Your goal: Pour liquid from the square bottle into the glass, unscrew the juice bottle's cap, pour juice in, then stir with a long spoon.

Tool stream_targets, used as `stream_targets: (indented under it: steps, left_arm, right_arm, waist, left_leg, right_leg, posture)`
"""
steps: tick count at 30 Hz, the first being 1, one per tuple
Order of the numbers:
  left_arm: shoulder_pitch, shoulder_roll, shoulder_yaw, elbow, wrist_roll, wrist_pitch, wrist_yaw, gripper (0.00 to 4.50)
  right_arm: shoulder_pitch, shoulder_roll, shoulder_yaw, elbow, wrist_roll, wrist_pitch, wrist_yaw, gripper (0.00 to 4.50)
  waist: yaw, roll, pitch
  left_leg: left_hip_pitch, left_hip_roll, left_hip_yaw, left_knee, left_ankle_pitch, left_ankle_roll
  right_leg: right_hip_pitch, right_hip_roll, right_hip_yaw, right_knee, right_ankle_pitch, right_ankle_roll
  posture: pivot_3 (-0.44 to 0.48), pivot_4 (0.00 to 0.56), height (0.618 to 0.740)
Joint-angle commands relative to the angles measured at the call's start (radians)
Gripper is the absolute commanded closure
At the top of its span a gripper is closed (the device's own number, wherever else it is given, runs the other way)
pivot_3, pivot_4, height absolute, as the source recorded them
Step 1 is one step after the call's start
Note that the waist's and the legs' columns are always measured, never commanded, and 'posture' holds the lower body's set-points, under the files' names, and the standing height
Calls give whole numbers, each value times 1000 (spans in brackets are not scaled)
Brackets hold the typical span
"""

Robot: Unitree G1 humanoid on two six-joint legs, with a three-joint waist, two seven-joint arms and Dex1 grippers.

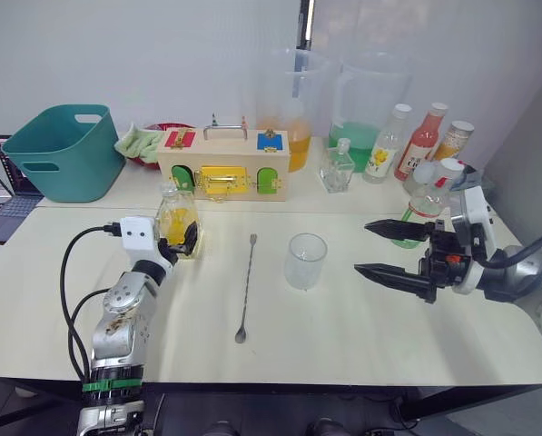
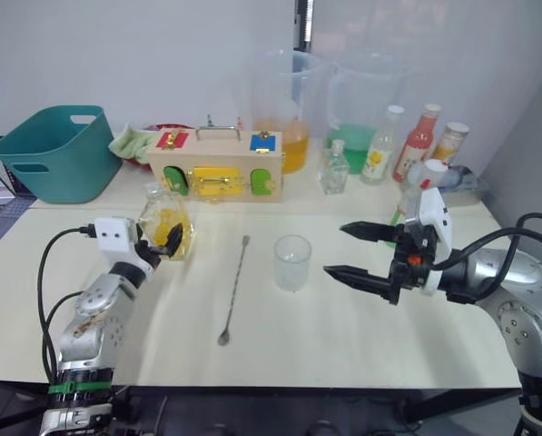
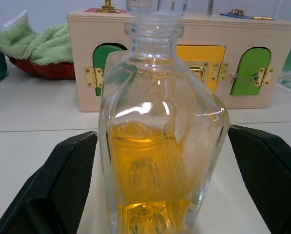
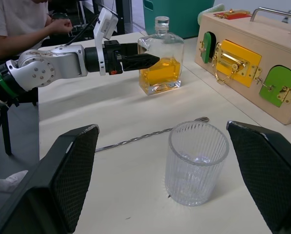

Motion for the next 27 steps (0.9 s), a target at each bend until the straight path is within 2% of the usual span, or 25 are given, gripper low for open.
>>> stream_targets:
  steps: [1,3,9,14,19,22,24,26,27]
  left_arm:
    - [-54,-1,-12,50,24,-36,7,0]
    - [-77,1,-14,81,28,-48,5,0]
    - [-151,2,-13,177,51,-91,13,1670]
    - [-136,12,-6,159,56,-100,15,1672]
    - [-111,55,20,70,16,-113,-48,1672]
    - [-102,108,26,41,-28,-65,-133,1672]
    - [-103,155,40,32,-93,-46,-243,1672]
    - [-109,176,43,31,-124,-39,-292,1672]
    - [-102,210,21,20,-128,-33,-356,1672]
  right_arm:
    - [1,-5,-26,-39,2,-20,-17,47]
    - [5,-5,-26,-46,6,-16,-23,47]
    - [18,6,-22,-71,11,-15,-53,0]
    - [29,9,-26,-81,12,-19,-64,0]
    - [27,20,-13,-84,10,-22,-71,0]
    - [20,21,-11,-77,12,-19,-67,0]
    - [17,20,-5,-72,14,-15,-61,0]
    - [11,19,0,-65,13,-14,-57,0]
    - [10,18,0,-64,17,-11,-56,0]
  waist:
    - [-1,0,0]
    - [-1,0,0]
    - [2,0,0]
    - [1,0,0]
    - [-5,0,0]
    - [-8,-2,1]
    - [-9,-2,1]
    - [-11,-2,1]
    - [-12,-2,2]
  left_leg:
    - [0,0,0,0,0,0]
    - [0,0,0,0,0,0]
    - [-3,0,-1,0,1,-2]
    - [-3,-1,-2,0,1,-2]
    - [-4,0,-2,0,2,-3]
    - [-4,0,-2,0,2,-3]
    - [-5,0,-2,0,2,-3]
    - [-5,0,-2,0,2,-3]
    - [-5,0,-2,0,2,-3]
  right_leg:
    - [0,0,0,0,0,0]
    - [0,0,0,0,0,0]
    - [-1,0,0,-1,0,1]
    - [-1,0,0,-1,1,1]
    - [-1,0,0,-1,1,1]
    - [-3,0,0,0,1,1]
    - [-3,0,0,0,1,1]
    - [-4,0,0,0,1,1]
    - [-4,0,0,0,1,1]
  posture:
    - [0,150,740]
    - [0,150,740]
    - [0,150,740]
    - [0,150,740]
    - [0,150,740]
    - [0,150,740]
    - [0,150,740]
    - [0,150,740]
    - [0,150,740]
